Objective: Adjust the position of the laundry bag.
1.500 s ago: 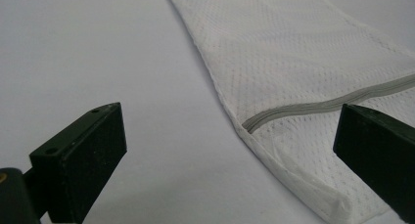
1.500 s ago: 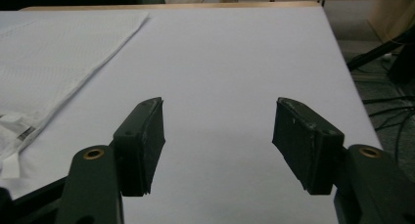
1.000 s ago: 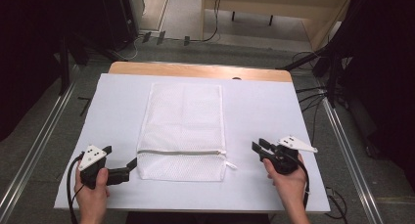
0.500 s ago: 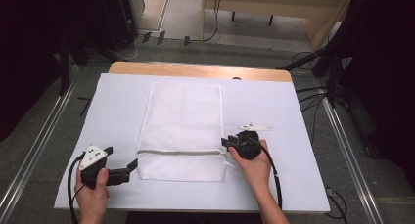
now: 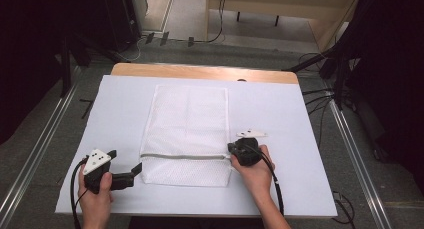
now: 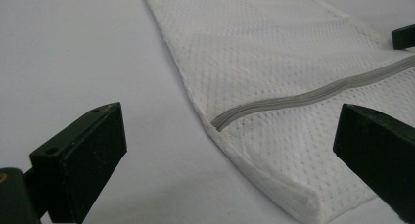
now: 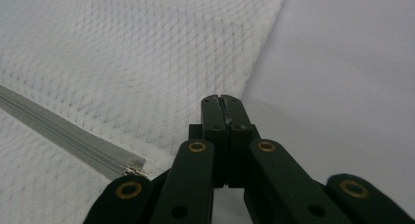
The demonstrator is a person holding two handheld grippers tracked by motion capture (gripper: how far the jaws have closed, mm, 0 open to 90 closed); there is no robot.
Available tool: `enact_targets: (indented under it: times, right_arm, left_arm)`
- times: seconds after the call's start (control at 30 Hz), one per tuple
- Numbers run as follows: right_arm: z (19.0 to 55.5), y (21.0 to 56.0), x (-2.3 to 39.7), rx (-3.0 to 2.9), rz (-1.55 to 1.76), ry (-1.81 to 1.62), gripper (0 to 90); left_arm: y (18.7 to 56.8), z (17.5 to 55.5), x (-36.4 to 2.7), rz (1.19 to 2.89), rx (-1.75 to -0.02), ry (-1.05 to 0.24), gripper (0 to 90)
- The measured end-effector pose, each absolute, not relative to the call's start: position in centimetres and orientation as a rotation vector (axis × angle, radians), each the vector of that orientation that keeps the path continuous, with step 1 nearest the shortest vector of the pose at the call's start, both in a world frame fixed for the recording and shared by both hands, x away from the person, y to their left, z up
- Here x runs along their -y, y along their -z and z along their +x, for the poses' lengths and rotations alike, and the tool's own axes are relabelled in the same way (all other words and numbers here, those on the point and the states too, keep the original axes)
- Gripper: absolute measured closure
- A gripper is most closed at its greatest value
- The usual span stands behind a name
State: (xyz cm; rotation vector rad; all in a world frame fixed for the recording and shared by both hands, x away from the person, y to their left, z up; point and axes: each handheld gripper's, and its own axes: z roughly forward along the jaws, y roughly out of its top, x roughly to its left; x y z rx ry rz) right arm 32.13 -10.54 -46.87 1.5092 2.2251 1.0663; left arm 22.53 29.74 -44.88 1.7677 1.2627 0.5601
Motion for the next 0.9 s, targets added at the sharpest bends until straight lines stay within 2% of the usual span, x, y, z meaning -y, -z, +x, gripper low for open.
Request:
enact_targets:
  times: [0.4, 0.83, 0.87, 0.9]
  right_arm:
    - [29.2, 46.7, 16.8, -2.164, 1.569, -1.103, 90.0]
    - [28.3, 46.9, 19.4, -2.11, 1.54, -1.116, 90.0]
    - [28.3, 47.0, 19.4, -2.12, 1.539, -1.12, 89.0]
    - [28.2, 47.0, 19.4, -2.125, 1.532, -1.129, 82.6]
  left_arm:
    - [45.0, 22.3, -28.8, 1.757, -1.245, -0.491, 0.0]
    - [45.2, 22.2, -27.6, 1.797, -1.222, -0.486, 0.0]
    - [45.2, 22.1, -27.5, 1.798, -1.219, -0.486, 0.0]
    - [45.2, 22.1, -27.5, 1.801, -1.216, -0.483, 0.0]
